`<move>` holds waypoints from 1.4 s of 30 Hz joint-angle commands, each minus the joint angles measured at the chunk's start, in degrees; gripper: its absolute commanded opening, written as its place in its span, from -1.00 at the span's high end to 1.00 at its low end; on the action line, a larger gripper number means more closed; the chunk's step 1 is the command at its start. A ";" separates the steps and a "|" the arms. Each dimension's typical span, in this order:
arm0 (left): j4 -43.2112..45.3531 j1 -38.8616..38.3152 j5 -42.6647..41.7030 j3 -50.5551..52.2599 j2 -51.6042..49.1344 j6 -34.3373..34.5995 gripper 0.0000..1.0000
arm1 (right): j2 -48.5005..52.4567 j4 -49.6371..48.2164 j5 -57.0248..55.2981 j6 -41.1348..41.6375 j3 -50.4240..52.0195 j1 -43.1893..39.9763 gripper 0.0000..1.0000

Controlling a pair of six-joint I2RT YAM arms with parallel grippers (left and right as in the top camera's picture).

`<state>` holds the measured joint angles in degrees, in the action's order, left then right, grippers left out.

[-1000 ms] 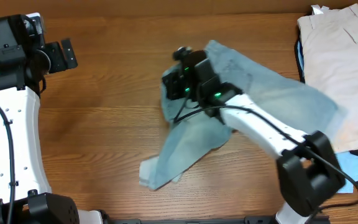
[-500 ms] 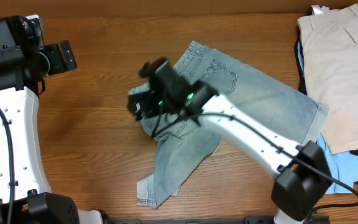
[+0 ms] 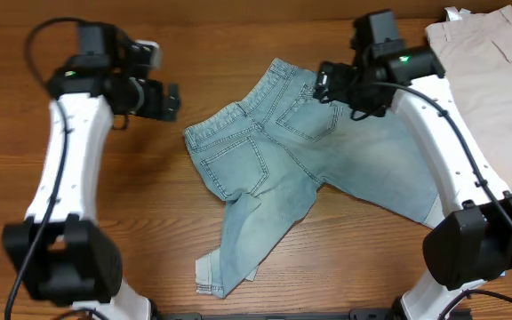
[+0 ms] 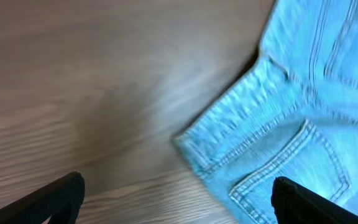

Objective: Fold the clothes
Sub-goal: 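Grasp the shorts waistband with the left gripper and pull it left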

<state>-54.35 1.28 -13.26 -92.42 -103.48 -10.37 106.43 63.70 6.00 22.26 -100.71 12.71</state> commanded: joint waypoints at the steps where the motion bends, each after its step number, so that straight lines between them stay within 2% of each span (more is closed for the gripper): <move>1: -0.74 -2.69 -1.07 -1.07 -4.52 -2.01 -0.95 | -1.64 0.66 0.48 -2.78 1.88 -0.26 -1.00; 11: -1.64 -9.20 2.80 -1.07 -12.98 -3.98 -0.92 | -1.62 -1.73 0.04 -2.78 9.53 -0.57 -1.00; 20: -1.97 -9.66 4.68 -1.07 -16.63 -2.23 -0.86 | -1.57 -1.86 0.04 -2.78 10.75 -0.42 -0.80; 31: -2.95 -9.66 4.87 -0.96 -19.87 -1.14 -0.56 | -1.57 -1.88 0.04 -2.78 10.75 -0.42 -0.71; 37: -2.67 -9.68 4.68 -0.96 -19.98 0.61 -0.28 | -1.57 -2.08 0.04 -2.75 10.75 -0.42 -0.58; 40: -2.64 -9.68 4.66 -0.96 -19.98 1.66 0.10 | -1.57 -2.08 0.04 -2.78 10.75 -0.42 -0.54; 42: -2.67 -9.68 4.66 -0.96 -19.98 1.86 0.24 | -1.57 -2.14 0.04 -2.75 10.75 -0.42 -0.54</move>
<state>-57.04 -8.49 -7.68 -92.42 -122.50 -9.58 106.21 61.93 6.00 19.49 -90.28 12.36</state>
